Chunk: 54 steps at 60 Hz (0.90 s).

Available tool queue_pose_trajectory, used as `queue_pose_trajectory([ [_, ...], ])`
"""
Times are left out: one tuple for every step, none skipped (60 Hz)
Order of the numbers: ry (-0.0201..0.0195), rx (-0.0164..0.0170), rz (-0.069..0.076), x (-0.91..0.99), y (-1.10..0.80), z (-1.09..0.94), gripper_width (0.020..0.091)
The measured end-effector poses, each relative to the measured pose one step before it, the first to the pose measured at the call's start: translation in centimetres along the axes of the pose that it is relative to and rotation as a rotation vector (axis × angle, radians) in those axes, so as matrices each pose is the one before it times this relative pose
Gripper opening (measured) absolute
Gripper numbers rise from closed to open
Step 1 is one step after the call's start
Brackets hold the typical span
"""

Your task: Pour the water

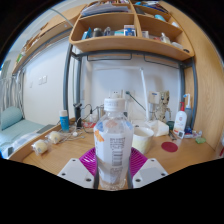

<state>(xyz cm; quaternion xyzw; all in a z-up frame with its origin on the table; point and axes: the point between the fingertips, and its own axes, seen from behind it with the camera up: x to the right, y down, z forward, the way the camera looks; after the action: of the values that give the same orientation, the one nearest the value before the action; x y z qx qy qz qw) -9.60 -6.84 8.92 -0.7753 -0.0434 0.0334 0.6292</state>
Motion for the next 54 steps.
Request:
queue_pose_trajectory([
  [-0.0015, -0.00043, 0.0019, -0.27, 0.145, 0.16, 0.0377],
  [0.0011, 0.00057, 0.0053, -0.175, 0.122, 0.149, 0.0373],
  [0.00086, 0.00133, 0.0051, -0.24, 0.111, 0.203, 0.0373],
  [-0.00242, -0.00038, 0.0015, -0.27, 0.148, 0.225, 0.0373],
  [-0.00359, -0.00141, -0.0036, -0.285, 0.136, 0.242, 0.0372],
  [-0.00135, -0.00866, -0.0113, -0.435, -0.893, -0.162, 0.0372],
  [-0.01323, -0.00468, 0.0028, -0.147, 1.003, 1.058, 0.0372],
  [-0.00772, -0.00147, -0.0077, 1.429, -0.796, -1.721, 0.037],
  [-0.0157, -0.00187, 0.0093, -0.462, 0.34, 0.34, 0.0372],
  [-0.01708, -0.00498, 0.0131, -0.404, 0.129, 0.33, 0.0372],
  [-0.0121, -0.00424, 0.0134, -0.423, -0.083, 0.104, 0.037],
  [-0.00888, -0.00392, 0.0107, -0.323, -0.215, 0.107, 0.0371],
  [-0.00728, -0.00054, 0.0092, -0.301, -0.308, 0.123, 0.037],
  [-0.00731, 0.00032, 0.0097, -0.27, -0.303, 0.2, 0.0371],
  [0.00056, -0.02332, 0.0081, -0.223, -0.832, 0.442, 0.0372],
  [-0.0169, 0.00736, 0.0222, 0.115, -0.33, -0.64, 0.0372],
  [-0.00901, -0.00005, 0.0264, -0.247, -0.319, 0.245, 0.0372],
  [-0.01022, 0.00079, 0.032, -0.277, -0.359, 0.295, 0.0371],
  [-0.01086, 0.00097, 0.0355, -0.306, -0.359, 0.357, 0.0371],
  [-0.01137, 0.00072, 0.0384, -0.331, -0.354, 0.409, 0.0369],
  [-0.01157, 0.00128, 0.0406, -0.304, -0.383, 0.446, 0.037],
  [-0.00967, 0.00208, 0.0399, -0.26, -0.345, 0.472, 0.037],
  [-0.00663, 0.00256, 0.0405, -0.165, -0.326, 0.495, 0.0372],
  [0.00233, -0.00542, 0.044, -0.246, -0.412, 0.647, 0.037],
  [-0.00972, 0.00356, 0.0486, 0.086, -0.175, 0.392, 0.037],
  [-0.0027, 0.00116, 0.0481, -0.047, -0.284, 0.519, 0.0371],
  [-0.00455, 0.00406, 0.0476, -0.034, -0.326, 0.429, 0.0371],
  [-0.00341, 0.00349, 0.049, 0.018, -0.277, 0.459, 0.037],
  [-0.00212, 0.00014, 0.0526, 0.085, -0.199, 0.442, 0.0372],
  [-0.00021, 0.00087, 0.053, 0.091, -0.246, 0.389, 0.0372],
  [0.00022, 0.00496, 0.0491, 0.072, -0.376, 0.329, 0.0372],
  [0.0005, 0.00779, 0.0441, 0.067, -0.433, 0.301, 0.0371],
  [0.00189, 0.00726, 0.0429, 0.129, -0.39, 0.288, 0.0373],
  [0.00595, 0.00402, 0.0428, 0.179, -0.197, 0.348, 0.0372],
  [0.00381, 0.00547, 0.0427, 0.184, -0.351, 0.301, 0.0374],
  [0.0036, 0.00377, 0.0429, 0.162, -0.322, 0.234, 0.0373],
  [0.00223, 0.00556, 0.0411, 0.118, -0.34, 0.225, 0.0372],
  [0.00134, 0.00634, 0.0386, 0.073, -0.365, 0.199, 0.0371],
  [0.00134, 0.00859, 0.0355, 0.106, -0.409, 0.186, 0.0372],
  [0.00234, 0.00953, 0.0342, 0.118, -0.444, 0.211, 0.0371],
  [0.00275, 0.0079, 0.0348, 0.097, -0.378, 0.202, 0.0371],
  [0.00382, 0.006, 0.0361, 0.127, -0.226, 0.225, 0.037],
  [0.00192, 0.00417, 0.0367, 0.02, -0.332, 0.283, 0.037],
  [-0.00183, 0.00212, 0.0356, -0.008, -0.258, 0.216, 0.037],
  [-0.00199, 0.00308, 0.033, 0.012, -0.261, 0.191, 0.037],
  [-0.00173, 0.00343, 0.032, -0.023, -0.233, 0.197, 0.037],
  [-0.00084, 0.0022, 0.0306, -0.012, -0.203, 0.239, 0.0373],
  [0.00041, -0.00022, 0.0306, 0.031, -0.136, 0.264, 0.0372],
  [0.00148, -0.00159, 0.0307, 0.014, -0.067, 0.217, 0.0371],
  [0.00194, -0.0023, 0.0289, 0.055, -0.05, 0.227, 0.0371],
  [0.00372, -0.00392, 0.0293, -0.119, 0.067, 0.144, 0.0379],
  [-0.00198, -0.00582, 0.0303, -0.069, -0.048, 0.28, 0.0381],
  [-0.0018, -0.00563, 0.0312, -0.106, -0.046, 0.154, 0.0381],
  [-0.00731, -0.00378, 0.0286, -0.206, -0.023, 0.182, 0.038],
])
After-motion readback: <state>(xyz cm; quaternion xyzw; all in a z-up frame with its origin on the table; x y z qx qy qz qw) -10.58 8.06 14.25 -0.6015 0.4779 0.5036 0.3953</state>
